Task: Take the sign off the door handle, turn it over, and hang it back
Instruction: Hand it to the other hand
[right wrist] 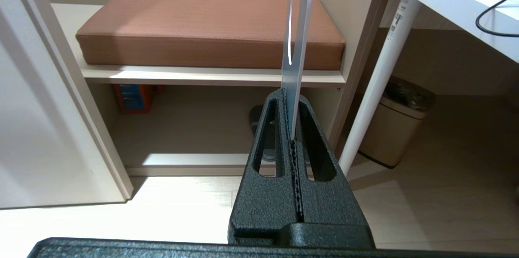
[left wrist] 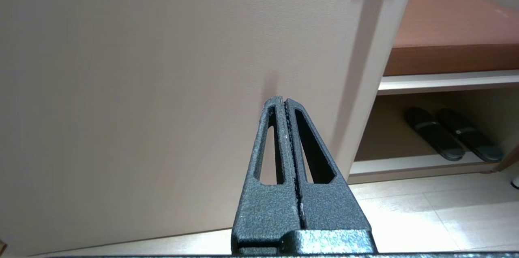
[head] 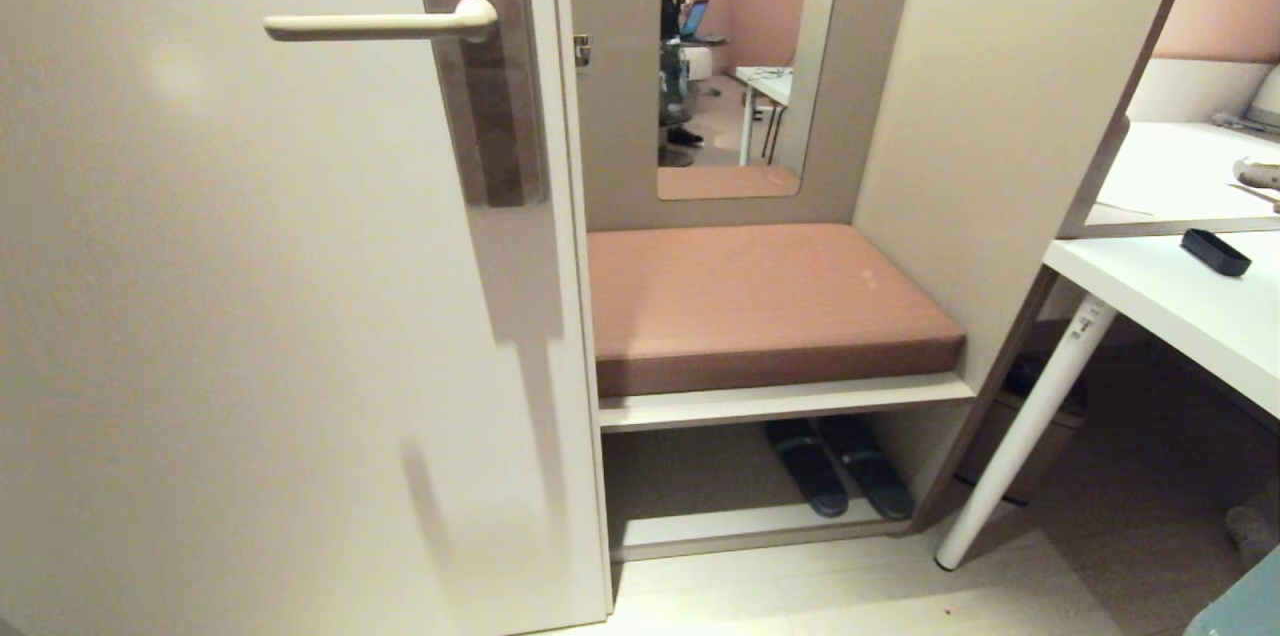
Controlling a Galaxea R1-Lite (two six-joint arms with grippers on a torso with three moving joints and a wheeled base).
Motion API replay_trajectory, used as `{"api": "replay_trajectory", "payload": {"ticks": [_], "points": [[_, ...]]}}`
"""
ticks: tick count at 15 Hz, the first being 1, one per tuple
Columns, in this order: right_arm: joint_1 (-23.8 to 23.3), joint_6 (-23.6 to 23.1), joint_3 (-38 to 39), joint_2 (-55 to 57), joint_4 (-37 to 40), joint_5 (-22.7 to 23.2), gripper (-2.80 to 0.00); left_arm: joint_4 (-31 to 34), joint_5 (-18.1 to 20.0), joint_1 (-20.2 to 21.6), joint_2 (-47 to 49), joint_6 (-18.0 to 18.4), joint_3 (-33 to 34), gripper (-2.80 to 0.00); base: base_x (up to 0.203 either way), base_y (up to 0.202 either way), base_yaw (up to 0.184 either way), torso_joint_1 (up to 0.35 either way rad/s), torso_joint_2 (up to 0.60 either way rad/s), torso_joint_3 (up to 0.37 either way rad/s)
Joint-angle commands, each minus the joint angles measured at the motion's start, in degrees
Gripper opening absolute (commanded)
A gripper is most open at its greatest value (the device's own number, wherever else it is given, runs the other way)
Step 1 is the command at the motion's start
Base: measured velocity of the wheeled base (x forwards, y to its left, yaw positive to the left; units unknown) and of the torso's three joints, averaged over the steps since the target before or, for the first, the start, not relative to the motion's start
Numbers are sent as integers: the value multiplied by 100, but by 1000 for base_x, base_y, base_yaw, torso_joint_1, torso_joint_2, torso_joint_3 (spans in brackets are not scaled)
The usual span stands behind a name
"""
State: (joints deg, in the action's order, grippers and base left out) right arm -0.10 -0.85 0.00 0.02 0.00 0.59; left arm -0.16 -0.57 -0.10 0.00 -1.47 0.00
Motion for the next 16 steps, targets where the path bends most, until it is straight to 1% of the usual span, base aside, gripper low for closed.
{"api": "replay_trajectory", "payload": {"ticks": [1,9,11,14,16], "points": [[1,-20,0,-2,0,11,-280,-2,-4,1,0,6,0,-280,0,0,0,0,0,0],[1,-26,-32,-2,43,2,-280,-11,-4,1,0,16,0,-280,0,0,0,0,0,0],[1,-22,-223,-2,179,29,-280,-2,-4,1,0,8,0,-280,0,0,0,0,0,0],[1,0,-688,15,676,156,-280,-3,-3,1,0,7,0,-280,0,0,0,0,0,0],[1,-3,-834,115,694,160,-280,-2,5,1,0,16,0,-280,0,0,0,0,0,0]]}}
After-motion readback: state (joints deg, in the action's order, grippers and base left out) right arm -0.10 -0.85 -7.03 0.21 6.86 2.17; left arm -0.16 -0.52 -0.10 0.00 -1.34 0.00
